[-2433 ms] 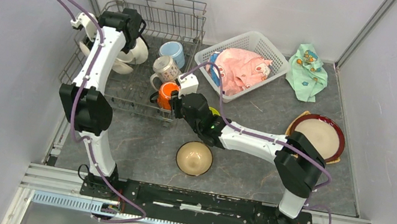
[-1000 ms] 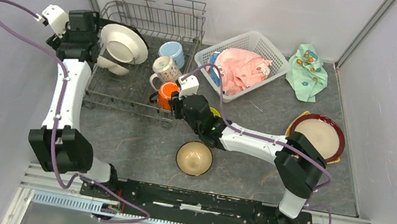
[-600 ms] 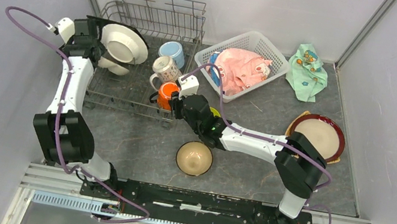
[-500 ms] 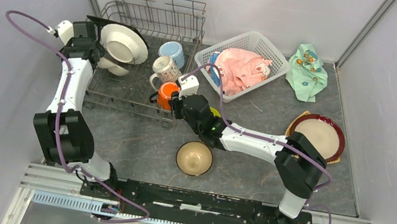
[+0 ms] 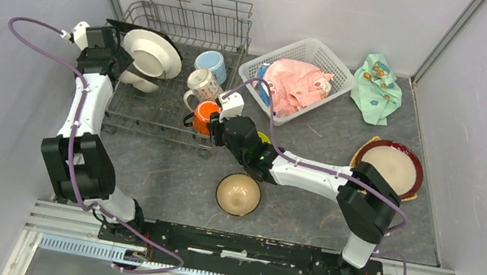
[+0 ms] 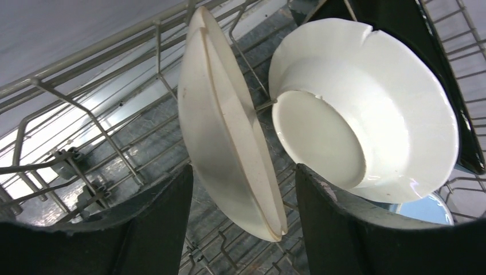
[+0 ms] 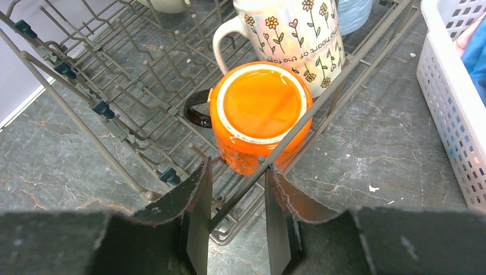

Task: Load the mixed dishes into the dish rack
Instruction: Insert the plate into the dish rack.

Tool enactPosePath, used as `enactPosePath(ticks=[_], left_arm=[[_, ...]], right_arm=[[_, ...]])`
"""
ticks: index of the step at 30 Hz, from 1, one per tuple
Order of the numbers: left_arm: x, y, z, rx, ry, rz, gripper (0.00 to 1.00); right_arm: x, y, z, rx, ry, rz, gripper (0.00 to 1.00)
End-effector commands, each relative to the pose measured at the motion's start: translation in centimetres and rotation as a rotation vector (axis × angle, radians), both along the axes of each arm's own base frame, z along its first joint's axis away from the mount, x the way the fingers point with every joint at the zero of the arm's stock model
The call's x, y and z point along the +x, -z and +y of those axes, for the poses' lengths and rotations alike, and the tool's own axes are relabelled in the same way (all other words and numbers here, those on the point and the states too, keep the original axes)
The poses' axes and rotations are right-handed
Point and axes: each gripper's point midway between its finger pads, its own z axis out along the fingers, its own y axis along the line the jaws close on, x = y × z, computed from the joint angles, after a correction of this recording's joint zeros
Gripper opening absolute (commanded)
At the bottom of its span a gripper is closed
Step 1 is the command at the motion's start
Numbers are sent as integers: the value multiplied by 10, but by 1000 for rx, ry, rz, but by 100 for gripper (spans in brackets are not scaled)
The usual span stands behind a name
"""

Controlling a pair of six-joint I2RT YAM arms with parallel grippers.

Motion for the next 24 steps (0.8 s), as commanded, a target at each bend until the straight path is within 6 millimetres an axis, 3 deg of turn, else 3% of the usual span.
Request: enactPosePath(ticks=[1, 5, 11, 18, 24], left_arm=[[13, -24, -10, -25, 58, -110, 65], [15, -24, -17, -47, 97, -104, 46], [8, -34, -16, -34, 85, -113, 38], [17, -26, -18, -37, 112, -115, 27], [27, -34, -31, -125, 138, -166, 10]], right_arm=[[-87, 43, 36, -165, -422, 52, 4], [-87, 44, 36, -166, -423, 53, 3], [-87, 45, 35, -169, -418, 55, 4], [-87, 44, 36, -163, -421, 58, 4], [-88, 47, 37, -163, -421, 66, 4]])
